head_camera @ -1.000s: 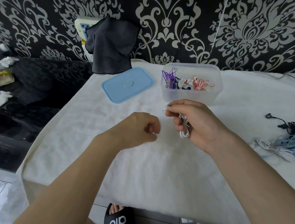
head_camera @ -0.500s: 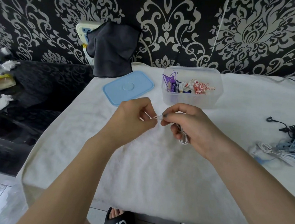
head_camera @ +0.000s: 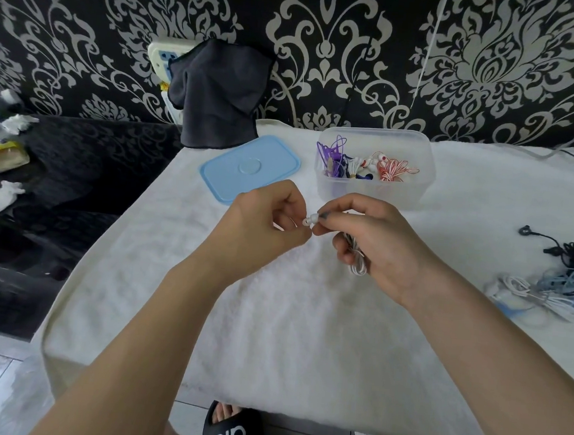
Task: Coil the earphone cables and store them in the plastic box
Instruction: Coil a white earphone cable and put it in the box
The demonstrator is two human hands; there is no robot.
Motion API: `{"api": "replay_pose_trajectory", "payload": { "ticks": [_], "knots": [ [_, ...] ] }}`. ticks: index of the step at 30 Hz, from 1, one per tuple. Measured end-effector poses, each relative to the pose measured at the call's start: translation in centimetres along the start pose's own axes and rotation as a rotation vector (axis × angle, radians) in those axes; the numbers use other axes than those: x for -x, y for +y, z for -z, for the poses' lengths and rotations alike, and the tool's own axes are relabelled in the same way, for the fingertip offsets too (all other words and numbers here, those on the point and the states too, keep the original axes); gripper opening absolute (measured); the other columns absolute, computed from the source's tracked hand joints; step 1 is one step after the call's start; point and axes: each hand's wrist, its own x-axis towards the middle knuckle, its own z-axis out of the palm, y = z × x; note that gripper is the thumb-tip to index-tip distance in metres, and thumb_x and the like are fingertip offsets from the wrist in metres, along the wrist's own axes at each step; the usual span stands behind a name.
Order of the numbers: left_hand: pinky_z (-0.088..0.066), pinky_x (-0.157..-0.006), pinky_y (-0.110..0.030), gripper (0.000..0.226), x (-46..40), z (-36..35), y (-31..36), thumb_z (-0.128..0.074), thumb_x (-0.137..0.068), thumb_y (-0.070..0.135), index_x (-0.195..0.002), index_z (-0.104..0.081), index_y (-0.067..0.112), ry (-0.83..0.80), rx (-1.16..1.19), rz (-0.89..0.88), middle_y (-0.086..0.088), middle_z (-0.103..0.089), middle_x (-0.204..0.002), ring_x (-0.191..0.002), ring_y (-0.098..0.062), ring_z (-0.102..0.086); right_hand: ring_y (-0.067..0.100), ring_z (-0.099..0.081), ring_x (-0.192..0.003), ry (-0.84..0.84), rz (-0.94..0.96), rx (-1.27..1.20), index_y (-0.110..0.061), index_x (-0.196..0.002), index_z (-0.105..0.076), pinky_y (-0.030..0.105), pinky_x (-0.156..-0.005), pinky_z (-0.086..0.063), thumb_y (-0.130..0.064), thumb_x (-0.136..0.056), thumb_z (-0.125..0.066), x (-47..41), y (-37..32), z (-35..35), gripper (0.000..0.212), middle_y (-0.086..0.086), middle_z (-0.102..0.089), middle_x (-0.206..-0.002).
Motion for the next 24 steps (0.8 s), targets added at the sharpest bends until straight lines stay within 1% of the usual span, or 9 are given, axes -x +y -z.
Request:
{"api": "replay_pose_trajectory", "payload": {
  "ticks": [2,4,6,10,13,16,18,22,24],
  "knots": [
    [-0.055,-0.070,-0.027,0.019,0.0,0.0,0.0,-0.077,-0.082,0.003,-0.085,-0.063,0.016,-0.006,0.007,-0.005,-0.002,-0.072,-0.082,-0.073,-0.022,-0.065,0.020,-0.045,-0.056,0.008,0.001,0.000,-0.010,-0.092,-0.071,0.024,-0.046,-0.033,-0.012,-0.089,-0.065,0.0,0.0,0.1,0.006,0.009,-0.076,-0.084],
    [-0.053,-0.069,-0.019,0.018,0.0,0.0,0.2,-0.075,-0.083,0.001,-0.086,-0.064,0.016,-0.007,0.012,-0.012,-0.002,-0.072,-0.082,-0.074,-0.021,-0.065,0.018,-0.045,-0.054,0.015,0.006,0.003,-0.009,-0.092,-0.071,0.022,-0.043,-0.034,-0.012,-0.089,-0.066,0.1,0.0,0.1,0.006,0.010,-0.076,-0.085],
    [-0.051,-0.069,-0.016,0.018,0.0,0.0,0.2,-0.074,-0.085,0.001,-0.087,-0.065,0.016,-0.005,0.015,-0.025,-0.001,-0.072,-0.083,-0.074,-0.020,-0.065,0.017,-0.045,-0.054,0.020,0.010,-0.001,-0.007,-0.092,-0.071,0.021,-0.043,-0.035,-0.012,-0.089,-0.067,0.0,0.0,0.1,0.007,0.010,-0.076,-0.085],
    [-0.054,-0.070,-0.019,0.015,-0.1,0.1,0.3,-0.073,-0.087,0.002,-0.091,-0.067,0.015,0.000,0.027,-0.048,-0.003,-0.073,-0.086,-0.077,-0.019,-0.068,0.018,-0.045,-0.057,0.030,0.004,-0.030,-0.005,-0.094,-0.070,0.023,-0.045,-0.036,-0.013,-0.089,-0.068,0.0,0.0,0.2,0.009,0.009,-0.076,-0.083],
    [-0.051,-0.071,-0.016,0.014,-0.1,0.1,0.4,-0.074,-0.089,0.005,-0.096,-0.071,0.016,-0.003,0.017,-0.061,-0.002,-0.073,-0.085,-0.078,-0.016,-0.068,0.018,-0.045,-0.058,0.023,-0.008,-0.075,-0.005,-0.091,-0.070,0.026,-0.046,-0.036,-0.010,-0.088,-0.068,-0.1,0.0,0.2,0.006,0.010,-0.073,-0.079],
    [-0.056,-0.078,-0.023,0.012,-0.1,0.3,0.5,-0.076,-0.089,0.009,-0.098,-0.075,0.017,0.005,-0.011,-0.090,0.001,-0.073,-0.084,-0.079,-0.013,-0.068,0.015,-0.046,-0.055,0.007,-0.026,-0.149,-0.004,-0.090,-0.068,0.024,-0.045,-0.035,-0.006,-0.088,-0.068,-0.1,-0.2,0.3,0.003,0.010,-0.069,-0.074],
    [-0.058,-0.082,-0.027,0.010,-0.1,0.4,0.7,-0.077,-0.089,0.011,-0.098,-0.076,0.015,0.004,0.010,-0.102,0.003,-0.074,-0.085,-0.081,-0.013,-0.070,0.012,-0.046,-0.054,-0.015,-0.057,-0.190,-0.003,-0.093,-0.068,0.023,-0.046,-0.034,-0.005,-0.087,-0.068,-0.1,-0.3,0.4,0.007,0.009,-0.067,-0.074],
    [-0.056,-0.080,-0.018,0.010,0.0,0.6,1.3,-0.078,-0.088,0.011,-0.097,-0.075,0.011,-0.037,0.132,-0.064,0.004,-0.077,-0.086,-0.083,-0.008,-0.074,0.009,-0.047,-0.053,-0.114,-0.121,-0.276,-0.004,-0.090,-0.066,0.020,-0.042,-0.035,-0.003,-0.089,-0.064,-0.3,-0.5,0.8,0.002,0.006,-0.066,-0.071],
    [-0.055,-0.079,-0.016,0.010,0.1,0.8,1.5,-0.078,-0.087,0.008,-0.096,-0.075,0.009,-0.069,0.193,-0.042,0.006,-0.078,-0.084,-0.082,-0.007,-0.075,0.008,-0.047,-0.053,-0.168,-0.137,-0.298,-0.005,-0.086,-0.066,0.019,-0.042,-0.035,-0.002,-0.090,-0.063,-0.3,-0.7,1.1,0.005,0.005,-0.065,-0.069]
  ]
}}
